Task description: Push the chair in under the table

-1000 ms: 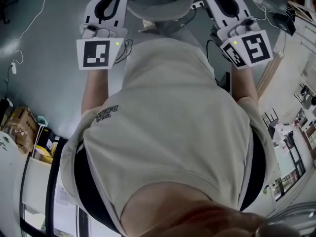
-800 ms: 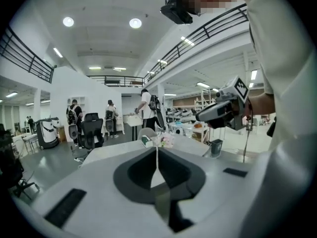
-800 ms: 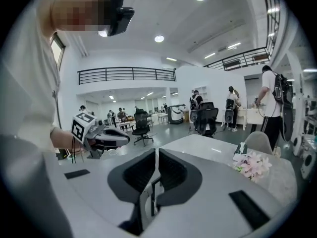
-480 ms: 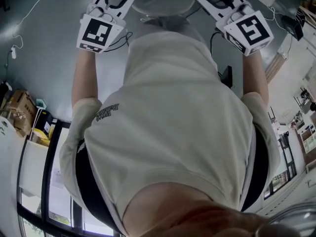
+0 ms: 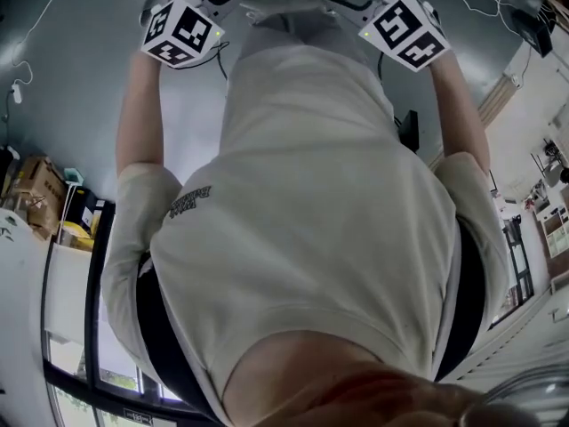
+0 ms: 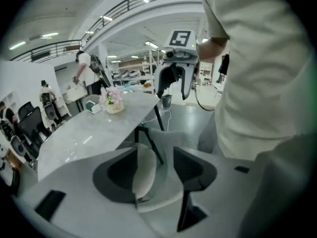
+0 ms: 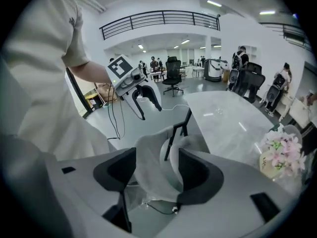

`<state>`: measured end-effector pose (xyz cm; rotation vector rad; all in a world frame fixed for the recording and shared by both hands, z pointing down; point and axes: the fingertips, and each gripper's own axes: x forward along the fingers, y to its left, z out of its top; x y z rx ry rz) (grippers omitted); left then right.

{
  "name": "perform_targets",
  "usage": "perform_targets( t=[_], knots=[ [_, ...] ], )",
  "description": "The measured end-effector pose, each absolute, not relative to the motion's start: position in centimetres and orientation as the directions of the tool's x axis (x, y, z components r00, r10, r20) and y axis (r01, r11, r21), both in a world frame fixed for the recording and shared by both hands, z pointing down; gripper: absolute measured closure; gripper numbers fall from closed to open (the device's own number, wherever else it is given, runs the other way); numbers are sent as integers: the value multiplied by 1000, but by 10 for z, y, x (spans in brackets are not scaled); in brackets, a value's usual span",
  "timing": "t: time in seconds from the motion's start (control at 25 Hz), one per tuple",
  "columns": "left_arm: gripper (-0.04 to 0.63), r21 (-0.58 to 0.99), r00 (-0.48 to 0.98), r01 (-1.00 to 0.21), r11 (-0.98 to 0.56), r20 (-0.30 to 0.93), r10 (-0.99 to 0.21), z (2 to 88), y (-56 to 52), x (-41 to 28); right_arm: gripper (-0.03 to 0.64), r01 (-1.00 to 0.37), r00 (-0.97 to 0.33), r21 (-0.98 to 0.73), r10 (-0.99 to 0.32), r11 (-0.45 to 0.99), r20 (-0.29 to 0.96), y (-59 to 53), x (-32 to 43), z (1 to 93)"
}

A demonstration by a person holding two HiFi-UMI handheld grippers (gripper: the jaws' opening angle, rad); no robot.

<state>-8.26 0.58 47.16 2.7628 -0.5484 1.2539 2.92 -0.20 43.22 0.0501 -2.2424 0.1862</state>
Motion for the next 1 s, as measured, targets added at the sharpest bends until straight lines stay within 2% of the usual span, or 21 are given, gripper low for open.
perform_targets(
  t=[0.16, 0.32, 0.6, 0.8, 1.0],
  knots=[
    [382, -27, 589, -196, -980, 796, -140, 517, 38, -77, 346, -60, -553, -156, 97, 986, 828, 17, 41, 481],
    [344, 39, 569, -134, -990, 821, -45, 554, 59, -76, 311, -32, -484, -219, 177, 975, 857, 36, 53, 537],
    [313, 62, 456, -37, -997, 889, 38, 614, 86, -93, 287, 54, -374, -210, 215, 976, 902, 61, 55, 603],
    [305, 61, 394, 28, -998, 917, 67, 658, 96, -95, 285, 161, -306, -111, 157, 981, 939, 60, 55, 640],
    [304, 57, 410, 74, -996, 908, 82, 685, 101, -88, 285, 209, -264, -108, 162, 972, 951, 67, 58, 675]
  ],
)
